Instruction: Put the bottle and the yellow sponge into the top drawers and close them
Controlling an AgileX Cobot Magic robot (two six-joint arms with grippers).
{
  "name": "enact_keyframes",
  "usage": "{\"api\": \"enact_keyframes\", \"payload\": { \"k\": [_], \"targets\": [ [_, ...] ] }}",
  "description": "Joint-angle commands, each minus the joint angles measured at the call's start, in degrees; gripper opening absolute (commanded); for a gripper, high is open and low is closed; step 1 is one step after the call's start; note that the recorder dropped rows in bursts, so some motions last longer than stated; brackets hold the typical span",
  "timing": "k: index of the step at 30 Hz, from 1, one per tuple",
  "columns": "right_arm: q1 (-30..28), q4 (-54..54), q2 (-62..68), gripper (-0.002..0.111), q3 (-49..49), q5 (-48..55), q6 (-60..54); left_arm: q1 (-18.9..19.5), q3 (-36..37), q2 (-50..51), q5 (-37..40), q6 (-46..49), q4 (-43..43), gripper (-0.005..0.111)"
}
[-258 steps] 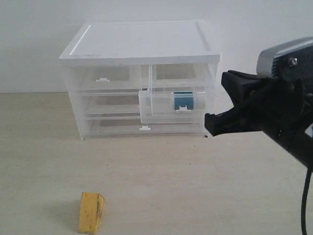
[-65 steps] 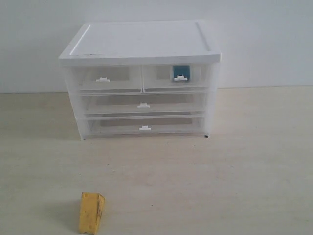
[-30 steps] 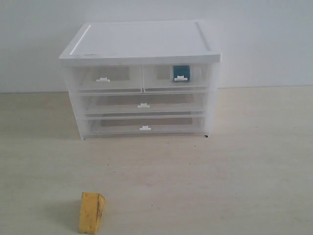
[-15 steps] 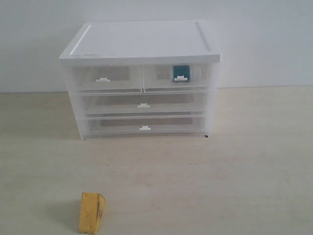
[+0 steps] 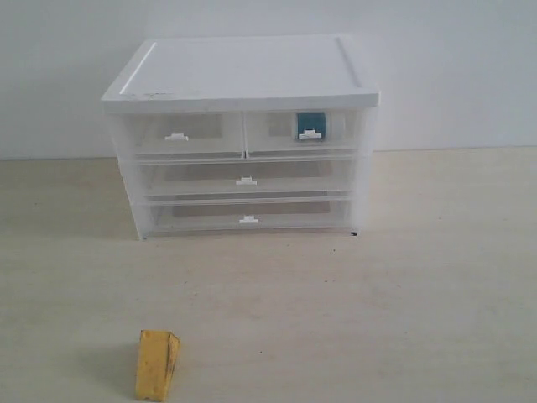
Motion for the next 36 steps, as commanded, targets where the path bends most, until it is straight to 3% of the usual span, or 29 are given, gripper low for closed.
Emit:
{"api": "enact_keyframes", "payload": {
  "k": [1,17,23,26,28,29,32,36],
  "targets": [
    [0.1,-0.4,-0.3,0.0,0.3,0.8,0.3,0.2,0.2,-0.2,-0.3,0.2,-0.5,0.004],
    [0.1,-0.3,-0.3,0.0,0.3,0.8,0.3,0.2,0.2,-0.2,-0.6,0.2,-0.3,0.004],
    [0.1,-0.3,-0.3,0.0,0.3,0.8,0.3,0.2,0.2,-0.2,-15.8,-0.9,-1.8,0.004],
    [0.1,-0.3,-0.3,0.0,0.3,0.8,0.3,0.2,0.2,-0.2,-23.4,-6.0,-2.5,0.004],
    [0.1,-0.3,-0.3,0.0,0.3,0.8,0.3,0.2,0.2,-0.2,-30.3,-8.1,-2.5,0.004],
    [0.1,-0.3,-0.3,0.0,0.3,0.8,0.3,0.2,0.2,-0.2,-37.3,-9.8,-2.5,0.004],
    [0.1,-0.3,-0.3,0.0,0.3,0.8,0.3,0.2,-0.7,1.2,-42.6,-10.4,-2.5,0.004],
    [0.1,-0.3,-0.3,0.0,0.3,0.8,0.3,0.2,-6.4,6.7,-42.8,-6.8,-2.0,0.004]
  ]
}}
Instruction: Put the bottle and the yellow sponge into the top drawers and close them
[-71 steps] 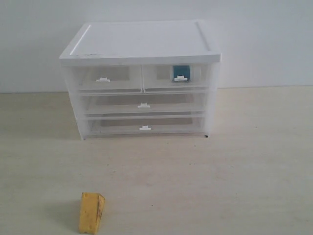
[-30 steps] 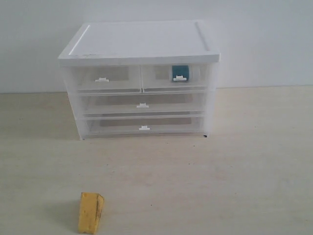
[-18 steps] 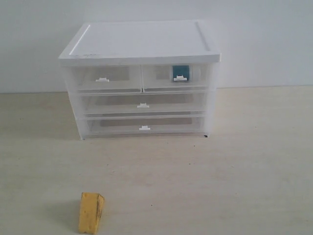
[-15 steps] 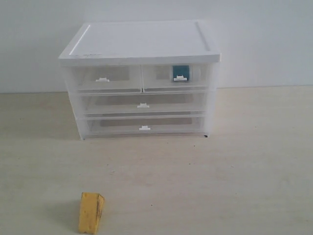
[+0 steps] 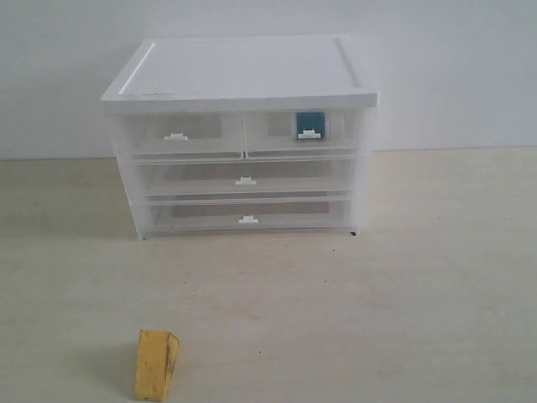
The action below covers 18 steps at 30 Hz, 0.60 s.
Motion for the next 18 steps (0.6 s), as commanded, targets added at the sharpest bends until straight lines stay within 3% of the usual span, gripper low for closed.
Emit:
{"api": "enact_keyframes", "payload": {
  "k": [1,11,18],
  "targets": [
    [0.1,-0.3,-0.3,0.0,0.3,-0.4,-0.2,0.2,-6.3,6.9,-2.8,3.5,-0.1,0.004],
    [0.1,-0.3,-0.3,0.0,0.3,-0.4,-0.2,0.2,-19.1,32.6,1.3,4.0,0.1,0.004],
    [0.1,-0.3,-0.3,0.0,0.3,-0.4,-0.2,0.0,-22.5,50.7,-6.2,4.2,0.2,0.004]
  ]
}}
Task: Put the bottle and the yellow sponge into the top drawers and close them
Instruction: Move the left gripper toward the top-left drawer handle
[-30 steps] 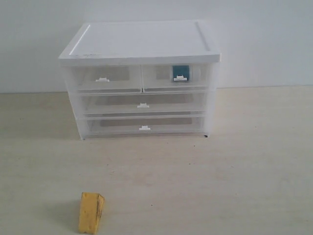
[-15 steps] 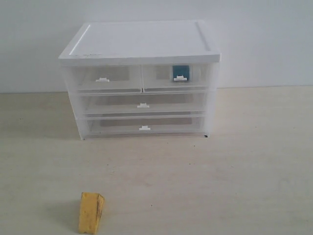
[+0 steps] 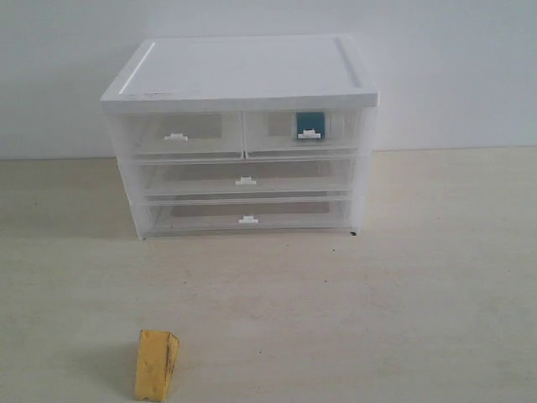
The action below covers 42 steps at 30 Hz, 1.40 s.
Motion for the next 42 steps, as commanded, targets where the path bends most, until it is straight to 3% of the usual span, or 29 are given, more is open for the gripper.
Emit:
{"api": "enact_keyframes", "payload": {
  "k": [1,8,17,28,42],
  "targets": [
    [0.1,-0.3,-0.3,0.0,0.3,-0.4,-0.2,0.0,-1.2,11.0,-6.4,0.6,0.2,0.004],
    [0.1,-0.3,-0.3,0.0,0.3,-0.4,-0.2,-1.9,-1.2,22.5,-14.0,2.7,0.1,0.004],
    [0.1,-0.3,-0.3,0.0,0.3,-0.4,-0.2,-10.9,-1.5,32.4,-21.8,12.0,-9.1,0.004],
    [0.1,-0.3,-0.3,0.0,0.3,-0.4,-0.2,-20.5,-1.9,45.0,-35.2,12.5,-15.8,0.004],
    [0.1,-0.3,-0.3,0.0,0.3,-0.4,-0.2,-22.0,-8.2,55.2,-38.0,9.8,-13.3,0.006]
  ]
}}
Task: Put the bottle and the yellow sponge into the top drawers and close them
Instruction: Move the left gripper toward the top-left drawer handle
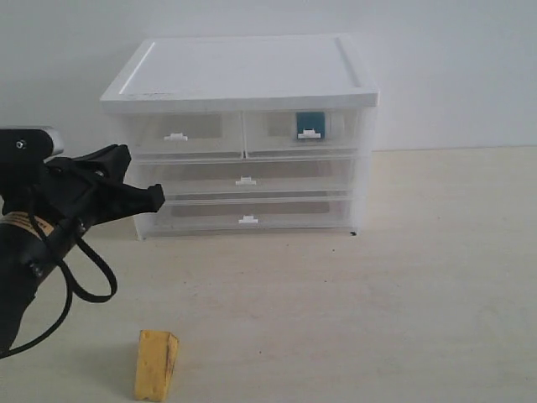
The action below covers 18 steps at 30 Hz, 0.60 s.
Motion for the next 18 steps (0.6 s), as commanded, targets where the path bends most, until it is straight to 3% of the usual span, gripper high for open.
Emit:
{"api": "enact_keyframes", "payload": {
  "k": [1,9,12,18],
  "targets": [
    [0.1,-0.3,-0.3,0.0,0.3,-0.4,-0.2,-0.5,-1.8,2.0,-1.1,-0.9,3.4,0.009],
    [0.1,-0.3,-0.3,0.0,0.3,-0.4,-0.2,-0.5,-2.2,2.9,-0.9,-0.9,13.6,0.059],
    [0.1,-0.3,-0.3,0.0,0.3,-0.4,-0.2,-0.5,-2.2,2.9,-0.9,-3.9,14.4,0.065],
    [0.1,-0.3,-0.3,0.0,0.3,-0.4,-0.2,-0.5,-4.9,4.8,-0.9,-5.2,12.9,0.064]
  ]
}}
